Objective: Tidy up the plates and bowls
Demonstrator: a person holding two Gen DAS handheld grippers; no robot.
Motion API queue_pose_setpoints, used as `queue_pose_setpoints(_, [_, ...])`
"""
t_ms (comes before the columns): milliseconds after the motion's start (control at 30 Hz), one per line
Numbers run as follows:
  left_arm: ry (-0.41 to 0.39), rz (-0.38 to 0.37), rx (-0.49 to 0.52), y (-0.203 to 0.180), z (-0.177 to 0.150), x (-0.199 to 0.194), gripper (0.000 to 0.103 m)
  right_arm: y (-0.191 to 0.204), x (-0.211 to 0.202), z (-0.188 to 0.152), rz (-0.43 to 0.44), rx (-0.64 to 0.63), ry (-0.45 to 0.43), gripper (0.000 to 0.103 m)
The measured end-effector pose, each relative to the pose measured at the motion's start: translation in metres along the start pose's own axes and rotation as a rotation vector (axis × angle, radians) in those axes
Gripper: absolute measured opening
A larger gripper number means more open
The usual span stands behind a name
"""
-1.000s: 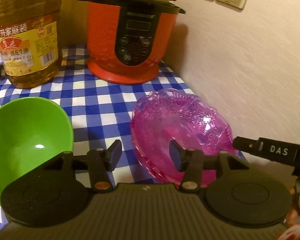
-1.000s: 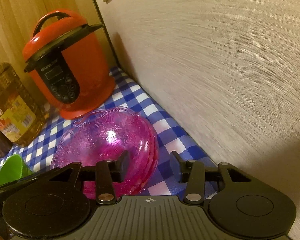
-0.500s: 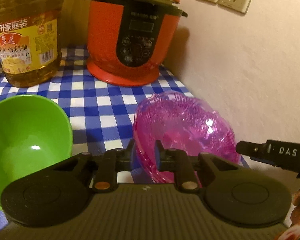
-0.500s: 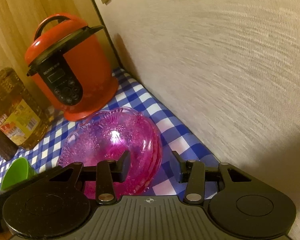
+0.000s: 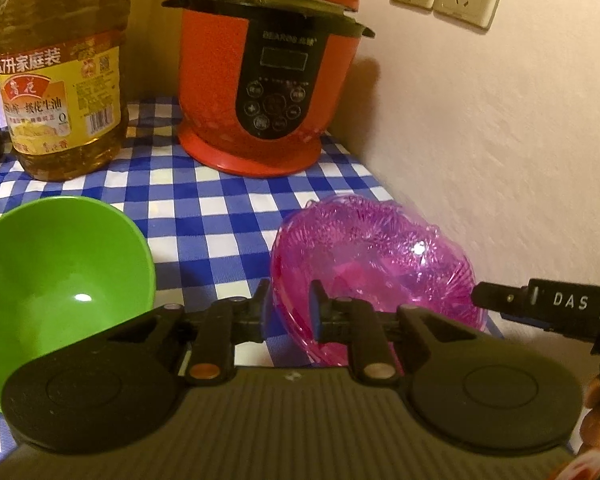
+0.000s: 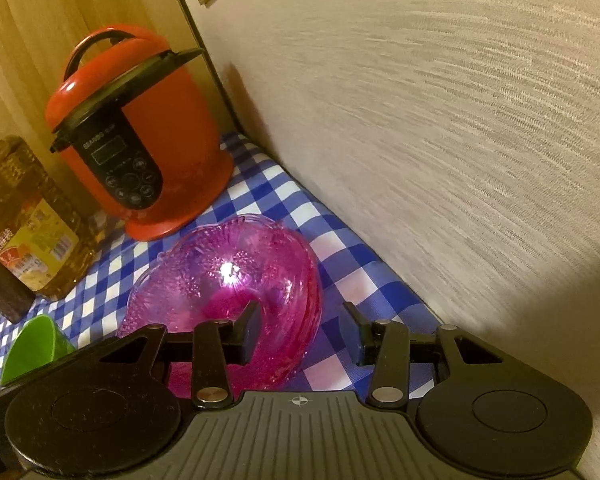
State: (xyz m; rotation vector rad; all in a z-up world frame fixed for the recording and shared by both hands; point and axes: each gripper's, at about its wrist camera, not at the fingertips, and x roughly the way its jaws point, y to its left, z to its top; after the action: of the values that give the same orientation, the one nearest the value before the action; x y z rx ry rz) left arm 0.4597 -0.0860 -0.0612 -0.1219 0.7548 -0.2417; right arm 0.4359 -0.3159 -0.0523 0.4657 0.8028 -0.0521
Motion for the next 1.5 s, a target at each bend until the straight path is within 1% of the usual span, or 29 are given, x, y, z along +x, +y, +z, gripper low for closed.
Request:
queue_pose_setpoints(200, [-0.022, -0.002, 0.0, 0.0, 0.003, -0.013, 0.017, 0.002, -0.006, 0.0, 0.007, -0.006, -0.012, 0.044])
queue_pose_setpoints(433, [-0.06, -0.003, -0.001, -0.005, 0.002, -0.042, 0.017, 0.006, -0.028, -0.002, 0.02, -0.015, -0.065, 0.044])
queue_pose_setpoints(633, [-0.081, 0.017, -0.012, -0.008, -0.015, -0.079, 0.017, 0.011, -0.051, -0.005, 0.051, -0.025, -0.105, 0.044])
queue_pose_setpoints(900, [-0.091, 0.057, -0.015, -0.003, -0.042, -0.127, 0.017, 0.024, -0.081, -0.021, 0.117, -0.06, -0.108, 0.044])
queue_pose_setpoints(1033, [-0.085, 0.076, -0.002, -0.004, -0.055, -0.145, 0.018, 0.032, -0.096, -0.036, 0.158, -0.096, -0.073, 0.044])
queue_pose_setpoints(1133, [-0.06, 0.082, -0.005, -0.004, -0.067, -0.157, 0.018, 0.04, -0.108, -0.051, 0.177, -0.133, -0.038, 0.044])
queue_pose_setpoints(1233, [-0.039, 0.083, -0.001, -0.006, -0.083, -0.168, 0.018, 0.049, -0.119, -0.069, 0.179, -0.186, -0.001, 0.045])
queue_pose_setpoints(1300, [-0.027, 0.085, -0.012, -0.006, -0.095, -0.174, 0.022, 0.053, -0.128, -0.082, 0.181, -0.214, 0.009, 0.045])
queue_pose_setpoints(1367, [-0.018, 0.083, -0.02, -0.007, -0.107, -0.181, 0.023, 0.056, -0.14, -0.095, 0.172, -0.25, 0.01, 0.045])
queue_pose_setpoints(1500, [-0.006, 0.088, -0.029, -0.011, -0.126, -0.195, 0.027, 0.049, -0.159, -0.116, 0.165, -0.245, 0.022, 0.045])
